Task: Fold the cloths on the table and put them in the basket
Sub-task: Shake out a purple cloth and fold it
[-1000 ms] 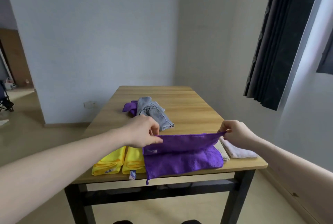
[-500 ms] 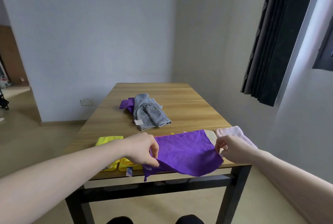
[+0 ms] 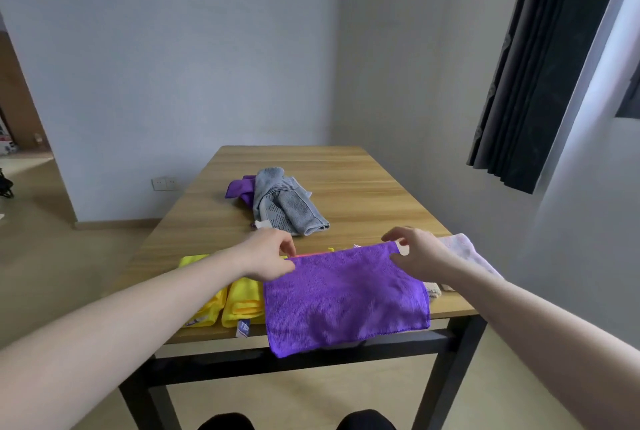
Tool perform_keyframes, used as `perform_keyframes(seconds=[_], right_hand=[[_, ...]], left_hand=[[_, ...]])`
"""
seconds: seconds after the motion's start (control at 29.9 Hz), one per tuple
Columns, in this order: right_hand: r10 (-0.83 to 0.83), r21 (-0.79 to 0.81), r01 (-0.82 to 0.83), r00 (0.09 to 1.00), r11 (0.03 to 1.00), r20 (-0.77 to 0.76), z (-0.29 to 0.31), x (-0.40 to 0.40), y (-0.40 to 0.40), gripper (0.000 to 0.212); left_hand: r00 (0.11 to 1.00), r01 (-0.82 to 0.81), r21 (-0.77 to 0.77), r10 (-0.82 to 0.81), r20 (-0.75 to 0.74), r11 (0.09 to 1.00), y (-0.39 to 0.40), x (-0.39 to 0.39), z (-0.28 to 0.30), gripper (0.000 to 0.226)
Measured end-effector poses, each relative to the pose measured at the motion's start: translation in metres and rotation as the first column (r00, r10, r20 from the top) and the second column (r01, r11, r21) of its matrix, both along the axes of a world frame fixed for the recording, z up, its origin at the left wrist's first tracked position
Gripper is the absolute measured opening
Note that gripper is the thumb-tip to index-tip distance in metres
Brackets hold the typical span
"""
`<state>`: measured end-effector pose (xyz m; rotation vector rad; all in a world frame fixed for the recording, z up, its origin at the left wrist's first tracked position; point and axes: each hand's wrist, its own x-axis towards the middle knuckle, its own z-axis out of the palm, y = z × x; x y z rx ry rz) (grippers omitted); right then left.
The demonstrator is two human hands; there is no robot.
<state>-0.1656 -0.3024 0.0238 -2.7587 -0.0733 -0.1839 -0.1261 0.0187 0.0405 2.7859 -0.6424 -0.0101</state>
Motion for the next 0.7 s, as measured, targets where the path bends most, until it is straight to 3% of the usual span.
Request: perform_keyframes(seconds=[0.27, 0.37, 0.5, 0.6, 0.7], right_hand=[[-0.08, -0.133, 0.061, 0.987, 0.989, -0.142, -0.019, 0.038, 0.008, 0.056], [-0.085, -0.141, 0.071, 0.992, 0.987, -0.093, -0.022, 0.047, 0.006, 0.042], [-0.04, -0.08, 0.033, 0.996, 0.996, -0.08, -0.004, 0.041, 0.008, 0.02], [-0.032, 0.0, 0.033, 0.996, 0.999, -0.087, 0.024, 0.03, 0.008, 0.018], [-0.027, 0.044, 0.027, 1.0, 0.999, 0.0, 0.055, 0.013, 0.009, 0.02]], left_hand=[[0.991, -0.068, 0.055, 0.073, -0.111, 0.996, 0.002, 0.024, -0.024, 0.04], [0.991, -0.079, 0.026, 0.081, -0.104, 0.997, 0.004, 0.03, -0.027, 0.032], [0.986, -0.061, -0.042, 0.054, -0.157, 0.997, 0.006, 0.034, -0.011, 0.004], [0.972, -0.04, -0.14, 0.006, -0.235, 0.989, 0.008, 0.03, 0.014, 0.018], [0.962, -0.066, -0.253, -0.006, -0.275, 0.965, 0.008, 0.025, 0.039, 0.015]])
